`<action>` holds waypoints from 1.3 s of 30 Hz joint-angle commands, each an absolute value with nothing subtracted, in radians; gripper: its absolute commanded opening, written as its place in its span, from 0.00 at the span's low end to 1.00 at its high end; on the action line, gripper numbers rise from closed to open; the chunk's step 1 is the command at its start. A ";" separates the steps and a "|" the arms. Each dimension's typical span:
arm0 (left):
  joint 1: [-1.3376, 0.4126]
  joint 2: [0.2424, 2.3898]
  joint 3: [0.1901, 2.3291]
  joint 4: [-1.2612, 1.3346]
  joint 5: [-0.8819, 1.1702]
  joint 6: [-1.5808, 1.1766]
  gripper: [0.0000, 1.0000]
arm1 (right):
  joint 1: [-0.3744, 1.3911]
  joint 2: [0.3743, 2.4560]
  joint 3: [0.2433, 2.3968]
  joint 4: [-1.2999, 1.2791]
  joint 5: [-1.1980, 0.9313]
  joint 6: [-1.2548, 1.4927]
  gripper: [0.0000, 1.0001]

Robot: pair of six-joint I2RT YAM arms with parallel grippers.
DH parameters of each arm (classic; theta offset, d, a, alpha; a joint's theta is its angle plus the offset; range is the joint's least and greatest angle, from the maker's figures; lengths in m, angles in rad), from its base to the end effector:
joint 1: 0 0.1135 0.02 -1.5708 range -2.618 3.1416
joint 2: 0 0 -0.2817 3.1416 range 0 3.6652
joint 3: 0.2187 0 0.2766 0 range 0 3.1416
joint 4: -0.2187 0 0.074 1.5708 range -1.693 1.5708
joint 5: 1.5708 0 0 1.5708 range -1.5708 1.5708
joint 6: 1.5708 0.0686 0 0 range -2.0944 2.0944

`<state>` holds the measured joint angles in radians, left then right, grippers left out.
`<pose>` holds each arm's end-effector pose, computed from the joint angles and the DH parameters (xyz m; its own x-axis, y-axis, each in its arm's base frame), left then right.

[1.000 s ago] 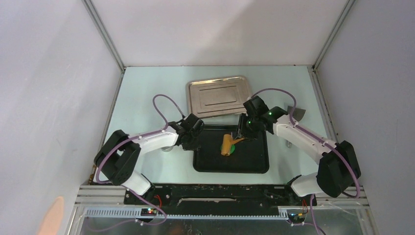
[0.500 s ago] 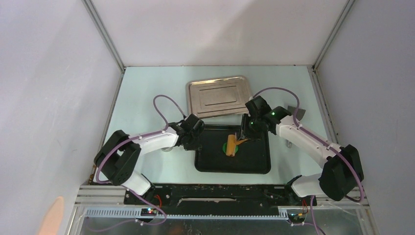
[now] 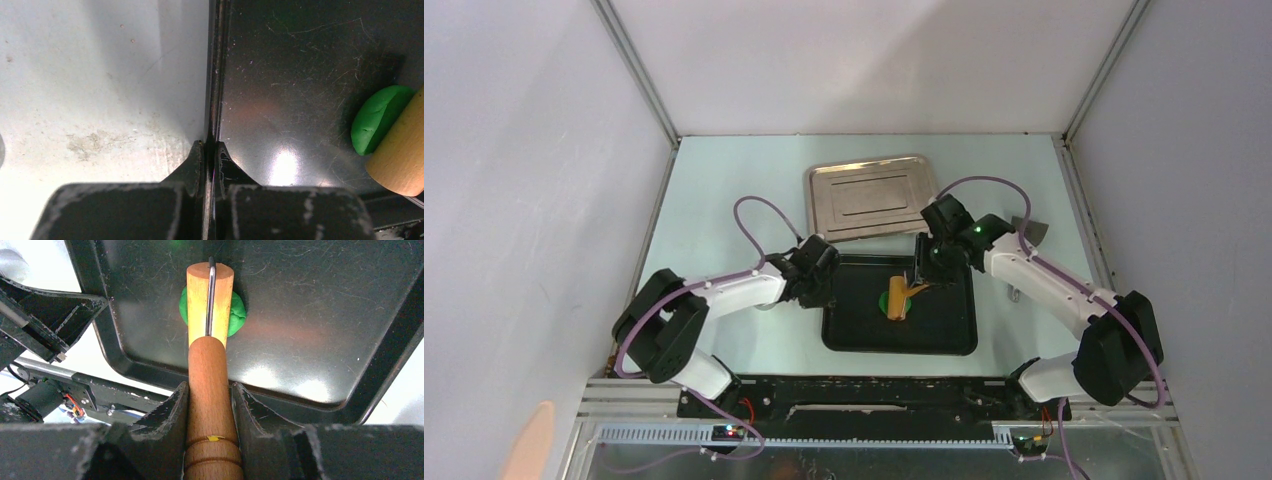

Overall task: Roll out the dumpling wrappers from the dough
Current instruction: Flatten out the dough on the work surface.

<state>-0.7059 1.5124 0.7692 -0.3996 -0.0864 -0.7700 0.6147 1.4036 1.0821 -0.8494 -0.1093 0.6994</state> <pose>0.2337 -0.1914 0.1267 -0.9280 -0.1202 -0.3526 -0.0376 0.9719 -0.2326 0.2437 0.1812 0.2319 -0.9672 0.1005 -0.2332 0.0192 0.9447 0.3275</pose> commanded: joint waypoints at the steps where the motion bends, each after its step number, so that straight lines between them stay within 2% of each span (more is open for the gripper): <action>1: -0.686 1.518 0.717 -0.507 -0.221 -0.796 0.00 | 0.555 1.433 1.021 -1.086 0.045 0.638 0.00; 20: -0.678 1.526 0.715 -0.512 -0.232 -0.785 0.00 | 0.394 1.394 0.917 -1.119 0.054 0.628 0.00; 31: -0.669 1.522 0.710 -0.510 -0.229 -0.778 0.00 | 0.400 1.389 0.914 -1.129 0.080 0.632 0.00; 39: -0.669 1.517 0.712 -0.510 -0.227 -0.763 0.00 | 0.480 1.435 0.934 -1.085 0.046 0.678 0.00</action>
